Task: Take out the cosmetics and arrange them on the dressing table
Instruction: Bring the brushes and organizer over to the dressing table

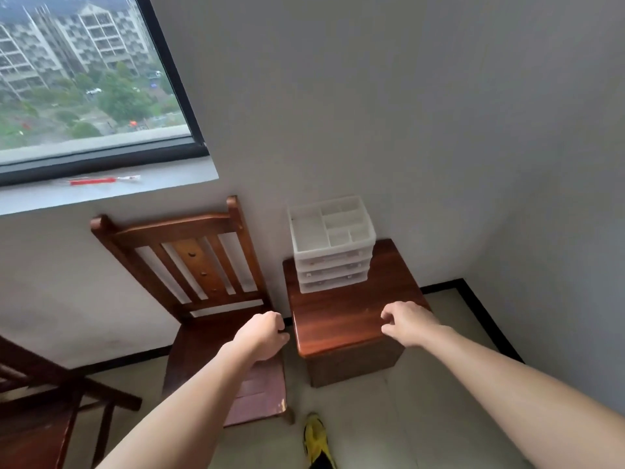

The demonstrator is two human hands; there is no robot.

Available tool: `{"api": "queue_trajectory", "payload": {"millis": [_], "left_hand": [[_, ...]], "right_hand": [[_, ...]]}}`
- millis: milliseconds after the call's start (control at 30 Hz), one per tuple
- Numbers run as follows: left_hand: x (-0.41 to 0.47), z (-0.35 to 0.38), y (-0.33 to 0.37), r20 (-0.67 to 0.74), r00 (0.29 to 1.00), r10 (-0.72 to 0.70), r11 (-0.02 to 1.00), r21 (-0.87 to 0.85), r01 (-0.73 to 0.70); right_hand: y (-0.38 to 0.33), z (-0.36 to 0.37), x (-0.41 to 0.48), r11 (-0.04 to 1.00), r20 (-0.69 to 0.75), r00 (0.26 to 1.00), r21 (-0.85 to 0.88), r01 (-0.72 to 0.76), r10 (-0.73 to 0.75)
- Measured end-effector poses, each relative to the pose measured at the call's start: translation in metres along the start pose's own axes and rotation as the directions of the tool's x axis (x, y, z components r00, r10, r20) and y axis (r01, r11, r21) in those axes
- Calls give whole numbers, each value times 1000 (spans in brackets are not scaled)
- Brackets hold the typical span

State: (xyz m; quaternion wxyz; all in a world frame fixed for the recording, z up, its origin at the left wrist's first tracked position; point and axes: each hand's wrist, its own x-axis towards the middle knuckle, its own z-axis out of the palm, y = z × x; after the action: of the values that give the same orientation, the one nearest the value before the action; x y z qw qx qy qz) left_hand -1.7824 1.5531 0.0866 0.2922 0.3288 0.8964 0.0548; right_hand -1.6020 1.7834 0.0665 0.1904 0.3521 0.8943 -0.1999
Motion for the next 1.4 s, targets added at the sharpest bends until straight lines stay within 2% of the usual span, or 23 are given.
{"api": "queue_trajectory", "payload": {"millis": [200, 333, 433, 567, 700, 867, 1100, 1167, 1300, 1400], "left_hand": [[102, -38, -7, 11, 999, -49, 986, -157, 50], [142, -33, -3, 98, 991, -96, 950, -287, 120], [175, -35, 2, 112, 984, -139, 912, -372, 171], [202, -34, 16, 102, 971, -217, 757, -611, 233], [216, -28, 32, 104, 965, -240, 610, -757, 233], [227, -16, 37, 159, 928, -336, 464, -830, 310], [224, 1, 49, 232, 891, -390, 223, -915, 335], [220, 3, 51, 252, 884, -393, 198, -916, 349], [213, 11, 48, 243, 874, -420, 216, -909, 356], [200, 19, 43, 232, 846, -479, 266, -881, 392]], "right_hand": [[-9, -23, 87, 987, 8, 997, 137, -82, 82], [-1, -17, 113, 958, 47, 986, 235, -166, 159], [8, -21, 145, 929, 50, 978, 308, -207, 202], [16, -30, 189, 862, 9, 964, 445, -240, 264], [15, -40, 226, 793, -8, 972, 581, -185, 233], [18, -35, 247, 678, 59, 978, 712, -182, 200], [28, -36, 249, 664, 129, 978, 719, -206, 164], [33, -35, 246, 661, 142, 978, 721, -207, 151], [42, -35, 240, 673, 153, 976, 707, -218, 155], [44, -30, 230, 615, 176, 961, 740, -273, 215]]}}
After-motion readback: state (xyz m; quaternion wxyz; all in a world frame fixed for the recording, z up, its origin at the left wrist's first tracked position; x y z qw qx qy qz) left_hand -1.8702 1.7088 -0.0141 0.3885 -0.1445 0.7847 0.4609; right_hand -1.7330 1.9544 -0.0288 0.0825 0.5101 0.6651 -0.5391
